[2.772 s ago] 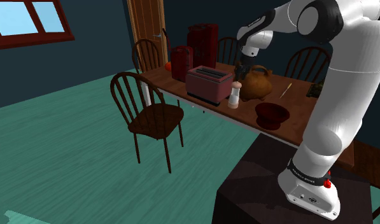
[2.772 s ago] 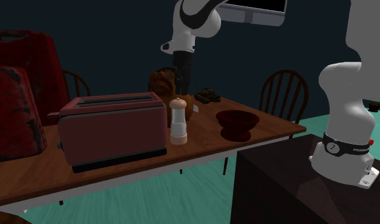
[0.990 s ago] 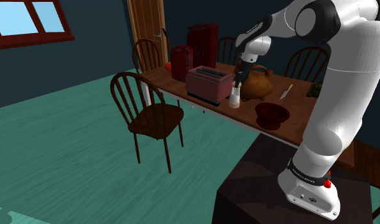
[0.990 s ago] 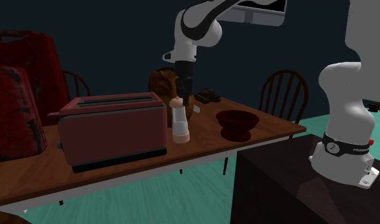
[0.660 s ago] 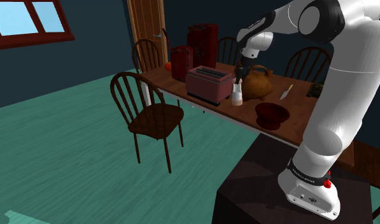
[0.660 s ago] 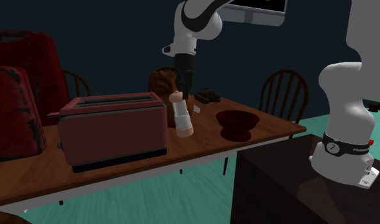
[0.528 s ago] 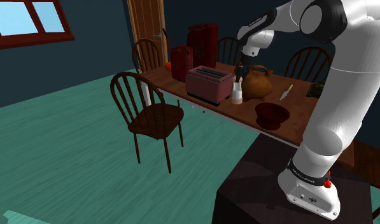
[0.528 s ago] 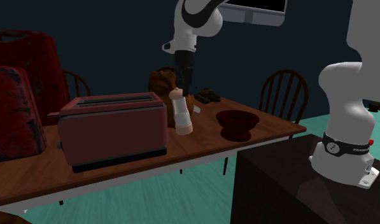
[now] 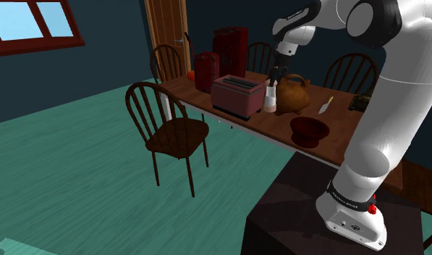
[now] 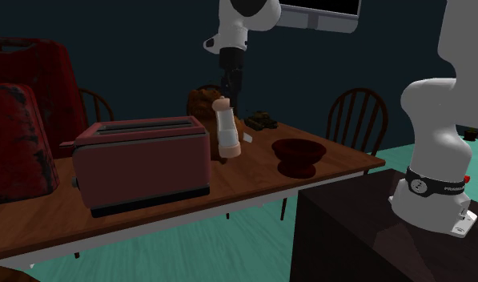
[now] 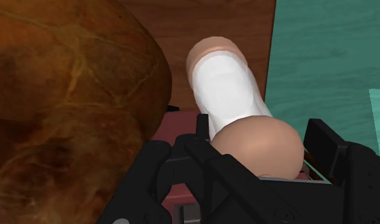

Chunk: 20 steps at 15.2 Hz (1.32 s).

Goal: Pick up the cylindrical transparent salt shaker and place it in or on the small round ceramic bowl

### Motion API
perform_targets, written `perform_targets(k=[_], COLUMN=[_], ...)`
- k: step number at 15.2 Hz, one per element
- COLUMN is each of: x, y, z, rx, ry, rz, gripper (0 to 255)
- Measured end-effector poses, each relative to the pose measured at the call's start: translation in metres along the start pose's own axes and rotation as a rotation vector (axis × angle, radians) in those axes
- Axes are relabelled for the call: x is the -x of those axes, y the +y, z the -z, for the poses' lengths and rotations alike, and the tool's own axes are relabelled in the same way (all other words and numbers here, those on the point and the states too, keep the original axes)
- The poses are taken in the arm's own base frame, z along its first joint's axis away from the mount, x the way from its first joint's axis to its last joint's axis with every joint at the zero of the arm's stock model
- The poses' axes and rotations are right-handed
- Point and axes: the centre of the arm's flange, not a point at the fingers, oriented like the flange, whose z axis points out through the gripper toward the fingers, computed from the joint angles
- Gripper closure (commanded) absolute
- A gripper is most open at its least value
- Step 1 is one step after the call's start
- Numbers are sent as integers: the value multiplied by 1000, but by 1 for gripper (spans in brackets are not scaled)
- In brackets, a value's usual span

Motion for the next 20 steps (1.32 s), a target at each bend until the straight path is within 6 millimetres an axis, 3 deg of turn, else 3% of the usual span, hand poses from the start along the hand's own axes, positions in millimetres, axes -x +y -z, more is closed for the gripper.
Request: perform_targets(k=[15,20], x=[-9,42], y=[-12,-21], z=[75,98], rx=[0,-1], ry=[0,-1], rz=[0,-1], gripper=[255,255])
